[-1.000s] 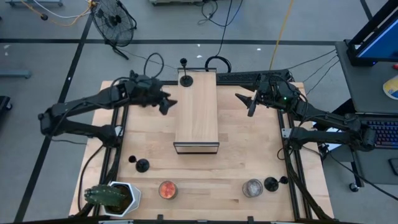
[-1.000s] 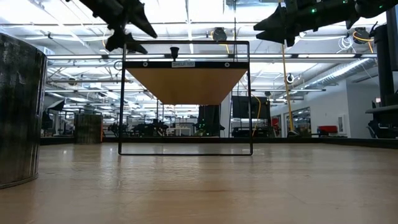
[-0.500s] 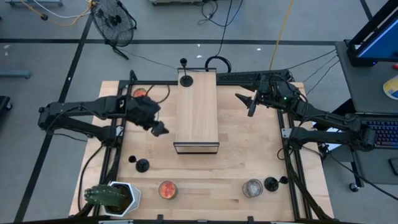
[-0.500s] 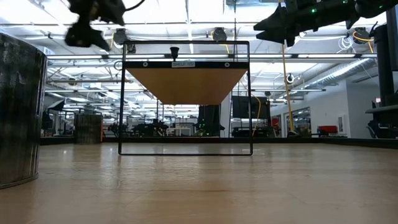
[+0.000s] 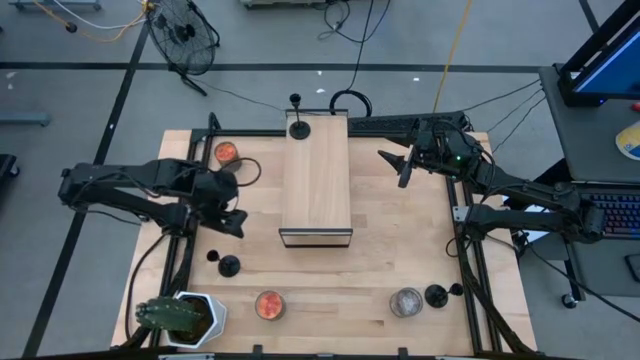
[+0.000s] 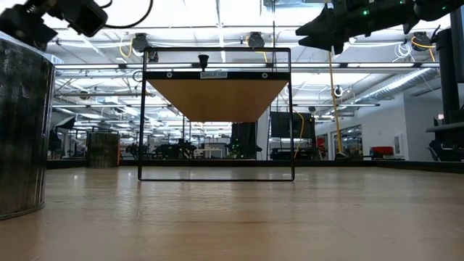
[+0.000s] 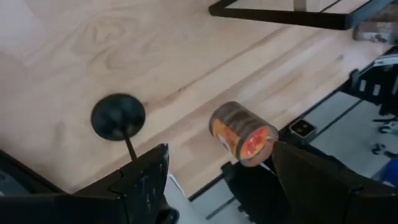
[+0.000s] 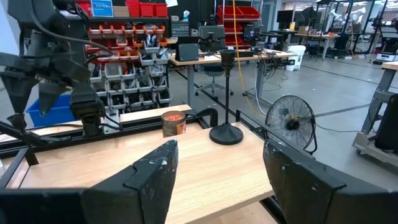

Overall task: Pick & Place candle stick holders
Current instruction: Put the left black candle holder on the shelf

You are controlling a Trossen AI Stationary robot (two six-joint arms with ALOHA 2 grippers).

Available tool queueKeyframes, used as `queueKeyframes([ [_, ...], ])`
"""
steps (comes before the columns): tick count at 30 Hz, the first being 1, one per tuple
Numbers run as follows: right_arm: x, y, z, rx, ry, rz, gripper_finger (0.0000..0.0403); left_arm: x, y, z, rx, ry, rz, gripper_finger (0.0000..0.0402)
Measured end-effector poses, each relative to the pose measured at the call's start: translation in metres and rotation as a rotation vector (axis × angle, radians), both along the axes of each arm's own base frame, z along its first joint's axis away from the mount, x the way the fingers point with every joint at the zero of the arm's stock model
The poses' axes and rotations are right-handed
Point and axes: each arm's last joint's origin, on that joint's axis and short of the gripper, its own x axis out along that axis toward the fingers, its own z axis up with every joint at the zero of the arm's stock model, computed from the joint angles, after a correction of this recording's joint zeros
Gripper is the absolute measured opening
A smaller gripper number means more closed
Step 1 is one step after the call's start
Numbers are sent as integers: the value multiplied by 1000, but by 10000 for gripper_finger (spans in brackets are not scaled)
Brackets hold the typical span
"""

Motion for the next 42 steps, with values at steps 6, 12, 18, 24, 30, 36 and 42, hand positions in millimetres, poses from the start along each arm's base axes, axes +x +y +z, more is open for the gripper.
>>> queueKeyframes([
  [6, 0, 0, 0, 0, 0, 0, 231, -19, -7, 22, 23, 65, 26, 294],
  [12, 0, 0, 0, 1, 0, 0, 231, -30, -15, 34, 53, 143, 28, 294],
  [18, 0, 0, 0, 7, -2, 0, 231, -23, -26, 20, 150, 304, -38, 294],
  [24, 0, 0, 0, 7, -2, 0, 232, -14, -39, 13, 173, 346, -113, 294],
  [30, 0, 0, 0, 8, -1, 0, 232, -11, -50, 12, 146, 327, -144, 294],
  [36, 0, 0, 0, 8, 0, 1, 231, -20, -55, 11, 158, 408, -133, 294],
  [42, 0, 0, 0, 8, 0, 4, 231, -18, -59, 10, 182, 405, -117, 294],
])
